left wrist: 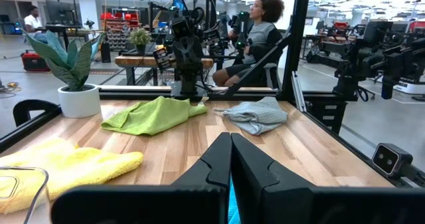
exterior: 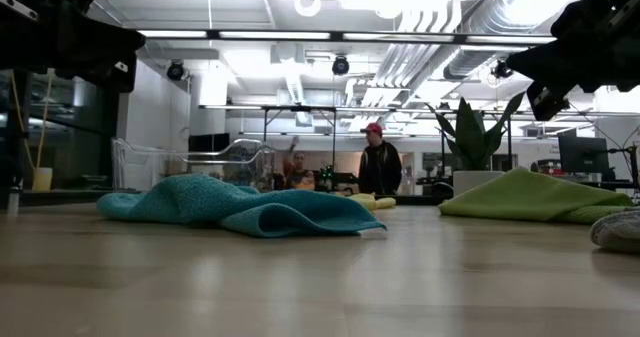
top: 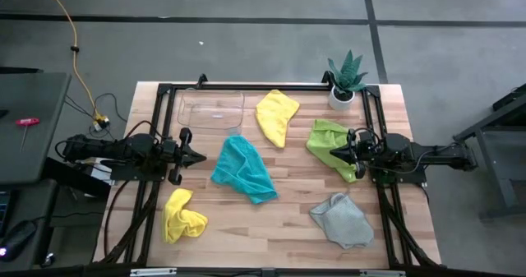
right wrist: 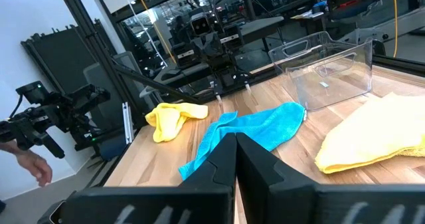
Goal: Fold microfiber towels
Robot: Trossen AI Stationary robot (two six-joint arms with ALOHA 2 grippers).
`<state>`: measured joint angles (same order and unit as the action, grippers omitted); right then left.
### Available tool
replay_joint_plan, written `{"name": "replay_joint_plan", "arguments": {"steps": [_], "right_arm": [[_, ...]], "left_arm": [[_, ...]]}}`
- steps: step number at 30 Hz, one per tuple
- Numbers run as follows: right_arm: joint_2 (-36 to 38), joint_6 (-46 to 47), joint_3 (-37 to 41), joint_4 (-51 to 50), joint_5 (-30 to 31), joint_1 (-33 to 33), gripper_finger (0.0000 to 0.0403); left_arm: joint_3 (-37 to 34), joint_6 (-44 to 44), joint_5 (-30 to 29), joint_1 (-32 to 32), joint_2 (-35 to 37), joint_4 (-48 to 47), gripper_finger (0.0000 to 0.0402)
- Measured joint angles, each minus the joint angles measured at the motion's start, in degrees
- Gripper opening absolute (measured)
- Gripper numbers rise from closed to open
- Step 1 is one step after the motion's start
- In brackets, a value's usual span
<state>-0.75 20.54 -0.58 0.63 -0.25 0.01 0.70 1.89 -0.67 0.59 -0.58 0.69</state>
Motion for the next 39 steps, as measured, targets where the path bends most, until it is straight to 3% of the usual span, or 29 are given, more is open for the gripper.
{"name": "replay_joint_plan", "arguments": {"steps": [23,31,39], "right_arm": [[0.0,0.0,0.0,0.0,0.0,0.0,0.0],[0.0,0.0,0.0,0.0,0.0,0.0,0.0],[0.0,0.0,0.0,0.0,0.0,0.0,0.0]], "left_arm": [[0.0,0.2,0.0,0.0,0.0,0.5,0.0],[0.0,23.5,-0.1,0.0,0.0,16.8,0.0],[0.2,27.5,-9.0,0.0,-0.2,37.6,0.0]]}}
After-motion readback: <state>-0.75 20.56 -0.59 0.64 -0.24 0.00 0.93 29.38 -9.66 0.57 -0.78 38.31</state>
